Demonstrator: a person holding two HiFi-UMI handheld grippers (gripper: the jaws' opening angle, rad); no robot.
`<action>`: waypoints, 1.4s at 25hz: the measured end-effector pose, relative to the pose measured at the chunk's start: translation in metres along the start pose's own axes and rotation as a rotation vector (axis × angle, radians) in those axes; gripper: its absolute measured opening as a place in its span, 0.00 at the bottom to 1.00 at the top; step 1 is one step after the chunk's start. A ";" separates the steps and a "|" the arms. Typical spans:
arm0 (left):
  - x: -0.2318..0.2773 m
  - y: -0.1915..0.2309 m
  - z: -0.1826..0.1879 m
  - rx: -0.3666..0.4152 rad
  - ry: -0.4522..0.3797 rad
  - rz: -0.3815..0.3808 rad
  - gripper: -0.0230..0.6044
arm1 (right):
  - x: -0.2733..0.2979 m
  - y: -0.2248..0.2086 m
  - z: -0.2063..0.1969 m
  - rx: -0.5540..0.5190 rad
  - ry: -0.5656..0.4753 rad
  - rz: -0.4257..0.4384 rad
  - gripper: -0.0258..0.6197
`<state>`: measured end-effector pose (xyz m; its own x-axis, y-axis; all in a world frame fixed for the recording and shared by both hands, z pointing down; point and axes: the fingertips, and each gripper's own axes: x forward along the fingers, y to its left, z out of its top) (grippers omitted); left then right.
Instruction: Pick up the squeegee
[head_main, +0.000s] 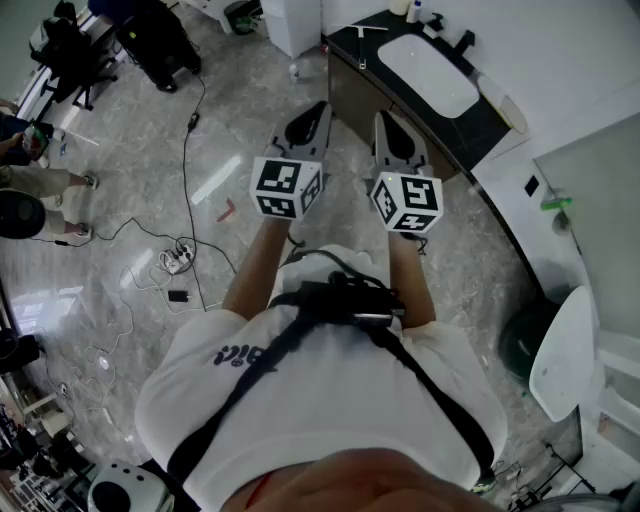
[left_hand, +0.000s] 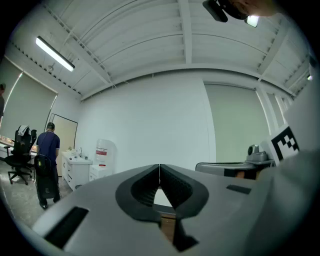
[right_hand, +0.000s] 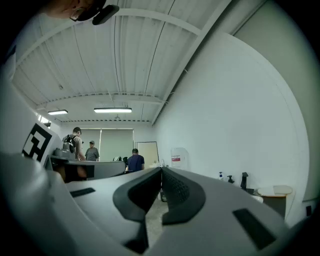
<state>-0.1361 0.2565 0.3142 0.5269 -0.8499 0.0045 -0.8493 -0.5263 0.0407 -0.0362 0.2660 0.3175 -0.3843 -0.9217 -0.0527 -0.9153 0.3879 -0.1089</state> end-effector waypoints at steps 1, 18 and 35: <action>-0.001 0.003 -0.001 0.000 0.000 0.000 0.06 | 0.002 0.002 -0.001 0.001 -0.001 0.001 0.05; -0.014 0.048 -0.034 -0.080 0.028 -0.017 0.06 | 0.032 0.037 -0.029 0.006 0.069 -0.011 0.05; 0.148 0.084 -0.018 -0.027 -0.001 0.117 0.06 | 0.180 -0.069 0.004 0.034 -0.010 0.160 0.05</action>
<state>-0.1292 0.0873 0.3358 0.4245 -0.9054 0.0099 -0.9037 -0.4229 0.0667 -0.0416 0.0736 0.3116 -0.5234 -0.8481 -0.0824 -0.8377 0.5298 -0.1323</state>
